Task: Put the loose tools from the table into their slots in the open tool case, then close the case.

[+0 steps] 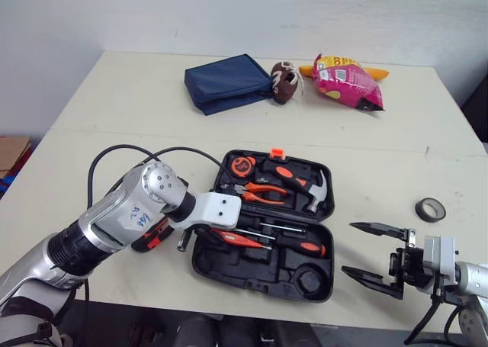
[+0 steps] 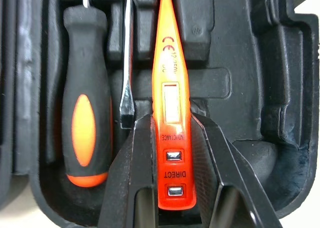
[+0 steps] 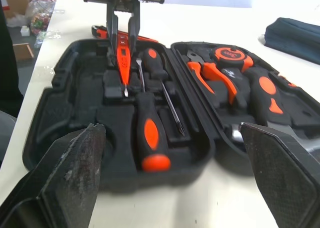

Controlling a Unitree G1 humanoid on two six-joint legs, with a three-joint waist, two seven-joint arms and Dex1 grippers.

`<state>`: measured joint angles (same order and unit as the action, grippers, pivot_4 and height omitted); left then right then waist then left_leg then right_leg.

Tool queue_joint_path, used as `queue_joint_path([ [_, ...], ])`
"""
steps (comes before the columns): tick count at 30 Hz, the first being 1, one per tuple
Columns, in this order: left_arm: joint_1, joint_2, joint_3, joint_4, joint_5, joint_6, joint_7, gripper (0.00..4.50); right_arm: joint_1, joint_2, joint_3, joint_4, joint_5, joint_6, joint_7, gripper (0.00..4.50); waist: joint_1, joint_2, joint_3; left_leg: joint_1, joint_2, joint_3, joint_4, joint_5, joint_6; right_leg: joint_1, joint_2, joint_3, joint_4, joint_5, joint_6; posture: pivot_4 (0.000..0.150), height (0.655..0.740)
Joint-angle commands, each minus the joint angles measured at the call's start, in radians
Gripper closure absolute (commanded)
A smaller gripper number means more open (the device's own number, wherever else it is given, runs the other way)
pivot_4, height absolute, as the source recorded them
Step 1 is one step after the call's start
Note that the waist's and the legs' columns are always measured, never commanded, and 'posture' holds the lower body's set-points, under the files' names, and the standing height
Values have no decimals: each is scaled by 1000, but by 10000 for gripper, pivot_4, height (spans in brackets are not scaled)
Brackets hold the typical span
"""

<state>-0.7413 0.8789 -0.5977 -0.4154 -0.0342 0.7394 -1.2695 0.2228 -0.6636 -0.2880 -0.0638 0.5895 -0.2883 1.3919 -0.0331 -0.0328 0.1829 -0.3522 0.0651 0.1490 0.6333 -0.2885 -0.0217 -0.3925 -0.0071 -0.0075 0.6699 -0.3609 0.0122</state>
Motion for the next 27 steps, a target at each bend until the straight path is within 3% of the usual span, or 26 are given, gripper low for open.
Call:
queue_joint_path([
  [1,12,14,-23,0,29,7,-18,42132,7,5,-13,6,7,-41,21,0,0,0,0,0,0,0,0,0,0,0,0,0,1,0,0,1500,7400],
  [14,19,-20,1,-9,41,-13,22,42132,14,1,-14,8,11,-53,20,0,4,0,0,1,-1,0,3,1,0,0,-1,0,4,0,0,1500,7400],
  [20,22,-42,83,-71,-58,16,-5,42132,9,-2,-13,21,12,-51,27,0,5,0,0,0,-1,0,4,1,1,0,-1,0,5,0,0,1500,7400],
  [27,57,-10,41,-48,-1,-6,24,42132,11,0,-10,26,14,-49,34,0,2,0,0,0,0,0,4,1,1,0,-1,0,5,0,0,1500,7400],
])
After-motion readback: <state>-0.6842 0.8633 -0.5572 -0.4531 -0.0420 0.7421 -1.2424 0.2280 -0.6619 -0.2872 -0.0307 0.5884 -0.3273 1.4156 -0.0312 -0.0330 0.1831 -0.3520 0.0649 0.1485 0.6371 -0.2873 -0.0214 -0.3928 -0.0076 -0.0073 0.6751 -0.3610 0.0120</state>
